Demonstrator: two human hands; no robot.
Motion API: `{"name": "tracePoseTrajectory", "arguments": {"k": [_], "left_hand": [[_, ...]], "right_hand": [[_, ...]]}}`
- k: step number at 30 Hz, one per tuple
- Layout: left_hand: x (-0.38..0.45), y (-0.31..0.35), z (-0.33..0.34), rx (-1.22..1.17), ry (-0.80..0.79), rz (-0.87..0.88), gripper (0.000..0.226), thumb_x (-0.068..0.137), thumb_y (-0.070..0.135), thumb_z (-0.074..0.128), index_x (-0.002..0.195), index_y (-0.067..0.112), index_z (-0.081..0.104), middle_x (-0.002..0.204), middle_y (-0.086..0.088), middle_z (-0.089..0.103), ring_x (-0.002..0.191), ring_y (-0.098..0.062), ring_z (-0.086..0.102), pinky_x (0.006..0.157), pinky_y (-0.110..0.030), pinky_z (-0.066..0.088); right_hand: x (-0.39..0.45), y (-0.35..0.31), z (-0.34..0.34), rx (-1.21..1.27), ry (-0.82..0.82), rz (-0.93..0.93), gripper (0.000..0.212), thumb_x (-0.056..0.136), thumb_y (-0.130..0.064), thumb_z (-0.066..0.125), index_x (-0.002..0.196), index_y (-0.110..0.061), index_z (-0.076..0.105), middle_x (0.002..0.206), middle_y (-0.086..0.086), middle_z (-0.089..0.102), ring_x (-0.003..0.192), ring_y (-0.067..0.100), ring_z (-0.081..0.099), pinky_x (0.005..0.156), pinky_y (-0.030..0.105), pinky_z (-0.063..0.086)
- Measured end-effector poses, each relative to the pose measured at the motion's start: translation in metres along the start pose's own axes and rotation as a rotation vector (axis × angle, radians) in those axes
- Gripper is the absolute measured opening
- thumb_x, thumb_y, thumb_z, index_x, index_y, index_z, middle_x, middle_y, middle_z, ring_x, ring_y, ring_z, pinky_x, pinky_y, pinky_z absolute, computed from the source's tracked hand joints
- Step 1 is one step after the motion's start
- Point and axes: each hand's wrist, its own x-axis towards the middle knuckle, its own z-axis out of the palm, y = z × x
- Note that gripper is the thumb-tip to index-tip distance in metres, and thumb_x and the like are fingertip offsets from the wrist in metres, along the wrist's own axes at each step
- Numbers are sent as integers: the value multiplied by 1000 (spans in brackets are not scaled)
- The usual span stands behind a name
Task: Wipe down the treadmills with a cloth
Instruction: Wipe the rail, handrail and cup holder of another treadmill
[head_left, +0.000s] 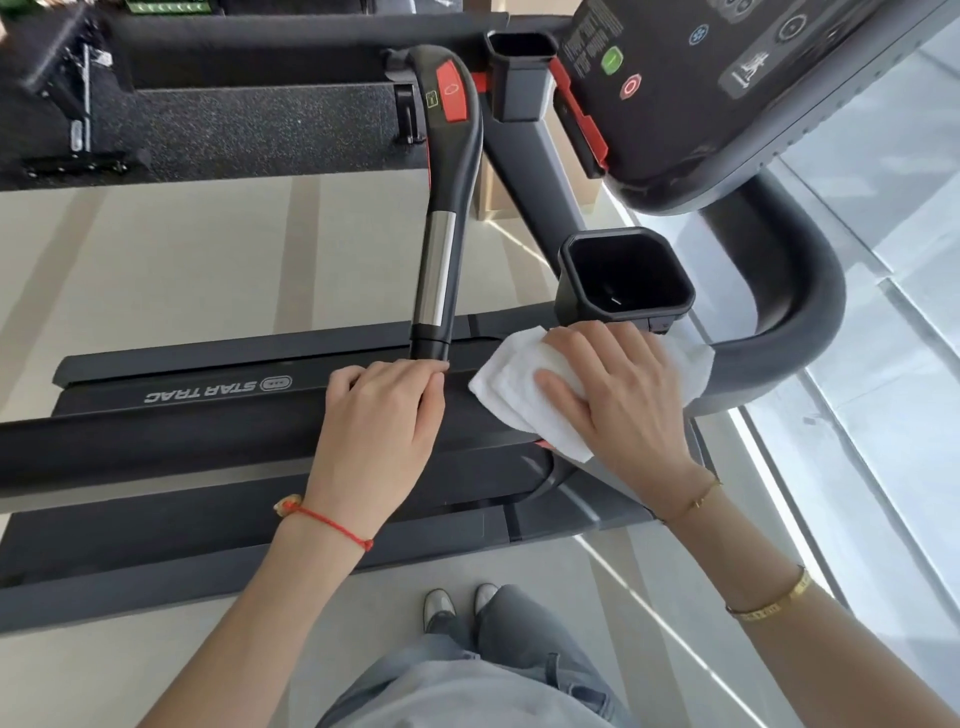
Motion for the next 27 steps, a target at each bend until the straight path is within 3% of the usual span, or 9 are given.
{"name": "tracePoseTrajectory", "arguments": {"k": [4,10,13,19,24,27], "left_hand": [[4,3,1,-42,10,-25,27,100,22,46,115,19,68,108,6,71,100,-16,64,98,-36,36],[32,32,9,-174,88,6,25,98,20,52,118,14,66,111,3,68,100,-17,63,96,-41,45],[57,51,18,-212,71,8,29,99,23,49,123,13,64,119,2,67,107,-17,62,97,-41,47],[106,89,43,-223,42,-77,39,101,32,46,135,15,56,132,1,60,117,-17,58,101,-36,46],[131,102,59,-210,39,-193,40,100,36,47,130,13,59,127,-3,63,115,-21,59,95,-38,48],[135,103,66,-218,37,-224,38,98,37,50,126,15,62,122,-2,65,110,-21,61,92,-38,50]], "right_hand": [[0,10,-13,111,-110,-57,47,104,-41,34,116,-7,64,107,7,65,91,30,57,83,41,43],[9,68,-36,315,-54,196,34,100,-37,45,122,-14,55,114,1,58,102,22,50,93,28,33],[31,109,-37,305,-48,214,32,100,-37,47,122,-15,54,113,1,57,100,24,50,92,37,37],[92,141,-10,290,-211,-20,35,100,-39,51,125,-15,54,121,2,57,105,24,50,92,34,35],[141,136,33,182,-518,-321,45,100,-37,47,136,-12,45,130,6,54,113,28,49,93,37,37],[138,144,44,244,-649,-301,46,101,-33,46,140,-10,40,131,8,54,114,27,49,94,34,37]]}}
